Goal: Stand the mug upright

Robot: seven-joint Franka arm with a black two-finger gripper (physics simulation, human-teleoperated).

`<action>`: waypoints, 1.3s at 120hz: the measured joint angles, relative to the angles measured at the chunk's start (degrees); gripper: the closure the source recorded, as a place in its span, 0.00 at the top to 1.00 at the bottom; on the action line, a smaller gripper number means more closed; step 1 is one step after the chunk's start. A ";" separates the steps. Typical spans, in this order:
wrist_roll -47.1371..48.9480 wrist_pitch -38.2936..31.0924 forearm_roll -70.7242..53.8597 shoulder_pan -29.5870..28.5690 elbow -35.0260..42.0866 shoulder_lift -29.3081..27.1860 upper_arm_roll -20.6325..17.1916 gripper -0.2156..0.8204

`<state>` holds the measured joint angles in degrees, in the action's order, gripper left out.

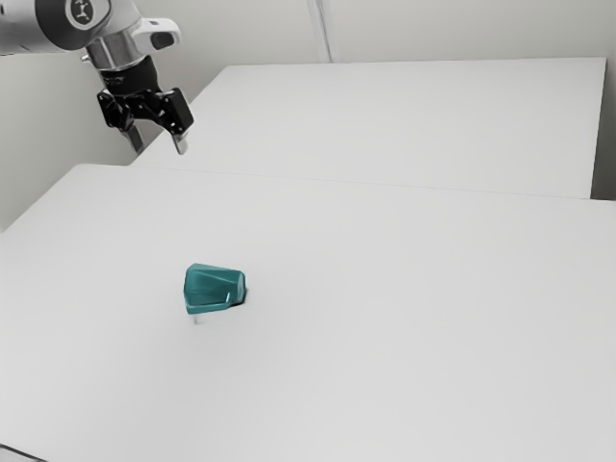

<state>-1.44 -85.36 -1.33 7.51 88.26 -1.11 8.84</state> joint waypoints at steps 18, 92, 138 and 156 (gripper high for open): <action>-0.12 -0.20 0.25 -0.29 0.00 -0.12 0.03 0.79; -6.35 -10.46 12.03 -11.30 15.59 -5.67 0.12 0.79; -13.29 -20.14 23.83 -17.74 30.90 -7.65 0.03 0.79; -16.10 -23.43 29.35 -18.81 35.16 -7.58 0.08 0.79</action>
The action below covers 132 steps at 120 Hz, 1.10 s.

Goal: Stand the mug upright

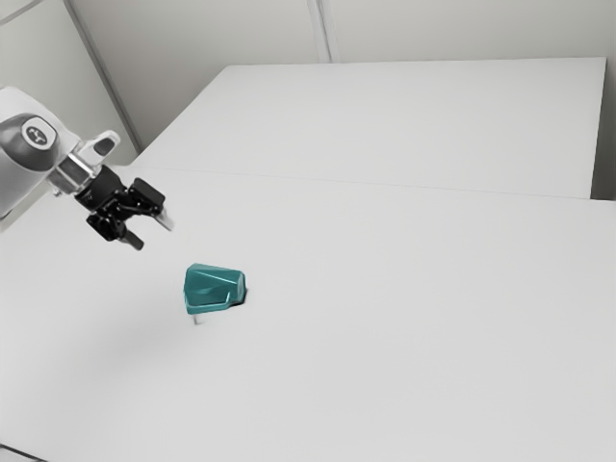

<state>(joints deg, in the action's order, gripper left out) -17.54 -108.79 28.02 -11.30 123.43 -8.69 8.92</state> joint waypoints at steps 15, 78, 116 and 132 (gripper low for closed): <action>-3.08 -2.66 4.52 -0.81 2.79 0.45 0.05 0.79; -14.16 -7.15 16.48 -3.70 3.24 8.76 0.39 0.79; -14.51 -4.30 18.04 -6.04 2.91 12.58 0.40 0.79; -14.66 -4.11 18.27 -5.80 2.06 14.53 0.39 0.79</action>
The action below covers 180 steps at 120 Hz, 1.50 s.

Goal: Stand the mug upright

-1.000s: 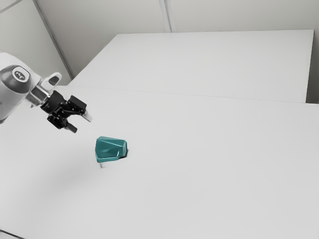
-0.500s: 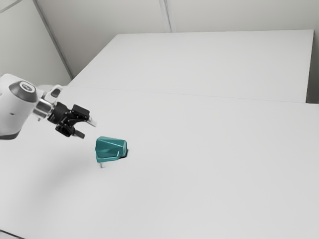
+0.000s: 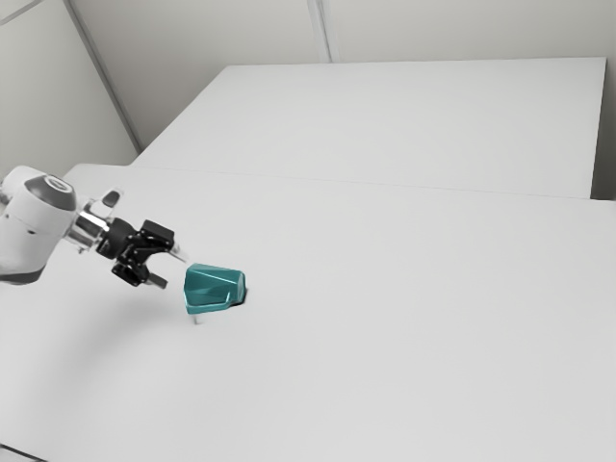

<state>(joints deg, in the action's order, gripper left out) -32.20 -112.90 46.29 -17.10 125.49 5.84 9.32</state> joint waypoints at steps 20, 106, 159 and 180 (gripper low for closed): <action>-0.14 0.08 0.09 0.03 -2.21 2.26 -0.01 0.79; -9.83 1.76 11.45 0.05 -3.03 8.20 -0.40 0.79; -17.67 3.38 16.71 0.05 -2.74 9.06 -0.58 0.63; -19.66 3.59 17.06 0.05 -2.69 9.11 -0.61 0.42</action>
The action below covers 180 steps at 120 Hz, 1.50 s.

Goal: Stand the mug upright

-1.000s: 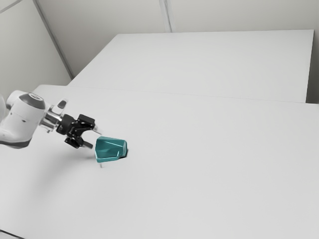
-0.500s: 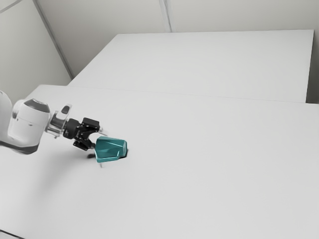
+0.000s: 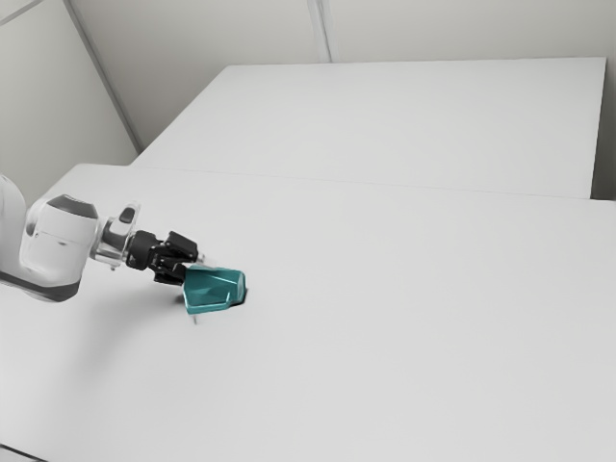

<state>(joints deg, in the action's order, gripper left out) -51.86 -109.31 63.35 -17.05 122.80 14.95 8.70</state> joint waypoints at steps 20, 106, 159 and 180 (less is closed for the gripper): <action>-1.40 0.09 0.08 0.02 0.00 0.03 0.00 0.23; 0.94 -0.09 -15.25 0.34 -9.16 -5.26 -6.53 0.04; 11.68 -1.36 -37.57 13.45 -14.55 -7.10 0.79 0.04; 17.00 -2.40 -46.00 17.06 -14.50 -8.54 2.20 0.04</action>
<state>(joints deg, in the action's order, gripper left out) -34.86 -111.71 17.35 0.01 108.30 6.41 10.90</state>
